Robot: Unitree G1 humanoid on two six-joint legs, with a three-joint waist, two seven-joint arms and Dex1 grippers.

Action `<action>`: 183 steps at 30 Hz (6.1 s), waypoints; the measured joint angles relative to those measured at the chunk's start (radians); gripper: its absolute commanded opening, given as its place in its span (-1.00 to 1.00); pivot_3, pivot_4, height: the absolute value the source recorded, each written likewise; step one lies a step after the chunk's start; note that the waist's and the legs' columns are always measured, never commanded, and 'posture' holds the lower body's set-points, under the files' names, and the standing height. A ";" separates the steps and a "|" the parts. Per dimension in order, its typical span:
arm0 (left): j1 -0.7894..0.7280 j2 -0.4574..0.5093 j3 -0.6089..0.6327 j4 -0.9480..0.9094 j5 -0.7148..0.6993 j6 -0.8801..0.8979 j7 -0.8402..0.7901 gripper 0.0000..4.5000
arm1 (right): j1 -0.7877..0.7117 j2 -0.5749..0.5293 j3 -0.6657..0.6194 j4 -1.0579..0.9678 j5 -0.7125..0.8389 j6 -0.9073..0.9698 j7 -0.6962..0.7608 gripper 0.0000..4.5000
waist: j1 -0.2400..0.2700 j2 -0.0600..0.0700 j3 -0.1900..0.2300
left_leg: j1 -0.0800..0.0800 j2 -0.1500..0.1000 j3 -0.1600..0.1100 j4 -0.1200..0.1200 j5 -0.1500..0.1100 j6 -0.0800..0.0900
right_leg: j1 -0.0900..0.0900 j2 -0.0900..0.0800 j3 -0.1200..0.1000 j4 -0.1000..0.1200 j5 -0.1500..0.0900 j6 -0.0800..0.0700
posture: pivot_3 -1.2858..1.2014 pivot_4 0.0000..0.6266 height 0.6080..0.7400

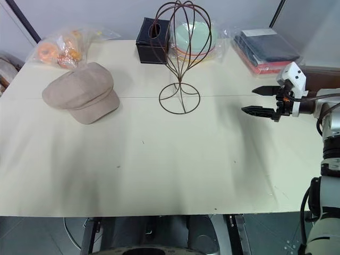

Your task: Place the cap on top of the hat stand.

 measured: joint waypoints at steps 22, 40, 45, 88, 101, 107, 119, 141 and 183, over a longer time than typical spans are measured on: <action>-0.066 -0.014 -0.163 -0.260 0.083 -0.034 0.050 1.00 | 0.018 -0.003 -0.008 -0.116 0.020 0.020 0.035 0.99 | 0.007 0.000 0.000 | 0.001 0.000 0.000 0.003 0.000 0.000 | 0.002 0.002 0.000 0.002 0.002 0.004 | 0.03 -0.52 1.00; -0.659 -0.325 -1.121 -0.158 1.018 -0.112 0.762 1.00 | 0.267 0.039 -0.158 -1.123 0.566 0.595 -0.274 0.99 | 0.012 0.000 -0.001 | 0.001 -0.002 -0.003 0.015 0.000 0.000 | 0.004 0.004 -0.002 0.015 0.005 0.008 | 0.03 -0.52 1.00; -0.810 -0.374 -1.208 0.053 1.130 -0.123 0.844 1.00 | 0.244 0.038 -0.182 -1.142 0.636 0.626 -0.350 0.99 | 0.012 -0.001 -0.001 | -0.001 -0.002 -0.005 0.019 0.000 0.001 | 0.004 0.004 -0.003 0.016 0.005 0.009 | 0.03 -0.52 1.00; -1.449 -0.402 -1.195 0.149 0.928 -0.847 0.832 -0.98 | 0.326 -0.130 -0.469 -1.019 0.692 0.605 -0.430 1.00 | 0.028 -0.002 -0.001 | -0.011 -0.005 -0.004 0.026 -0.001 0.004 | -0.002 0.003 -0.002 0.015 0.009 0.016 | 0.03 -0.52 1.00; -1.410 -0.436 -1.388 0.406 1.188 -1.143 0.867 -0.98 | 0.375 -0.124 -0.513 -1.080 0.760 0.620 -0.515 1.00 | 0.034 -0.002 -0.001 | -0.013 -0.005 -0.004 0.028 -0.001 0.004 | -0.002 0.004 -0.002 0.015 0.009 0.016 | 0.03 -0.52 1.00; -1.413 -0.427 -1.398 0.444 1.238 -1.185 0.888 -0.84 | 0.378 -0.118 -0.514 -1.080 0.762 0.615 -0.543 1.00 | 0.033 -0.002 -0.001 | -0.013 -0.005 -0.004 0.028 -0.001 0.004 | -0.002 0.004 -0.002 0.015 0.009 0.016 | 0.03 -0.52 1.00; -1.272 -0.356 -1.319 0.277 1.079 -1.184 0.778 -0.84 | 0.420 -0.106 -0.437 -1.113 0.685 0.563 -0.574 1.00 | 0.031 -0.002 -0.001 | -0.013 -0.004 -0.005 0.029 -0.001 0.004 | -0.002 0.004 -0.002 0.016 0.009 0.016 | 0.03 -0.52 1.00; -1.346 -0.448 -1.299 0.431 1.087 -1.143 0.754 -0.84 | 0.406 -0.096 -0.390 -1.110 0.664 0.537 -0.583 1.00 | 0.033 -0.002 -0.001 | -0.014 -0.004 -0.005 0.035 -0.002 0.006 | 0.001 0.004 -0.003 0.016 0.010 0.018 | 0.03 -0.52 1.00; -1.310 -0.413 -1.281 0.353 1.015 -1.149 0.690 -0.63 | 0.412 -0.078 -0.365 -1.116 0.648 0.522 -0.580 1.00 | 0.032 -0.002 -0.001 | -0.014 -0.005 -0.006 0.036 -0.002 0.006 | 0.001 0.004 -0.003 0.016 0.010 0.018 | 0.03 -0.52 1.00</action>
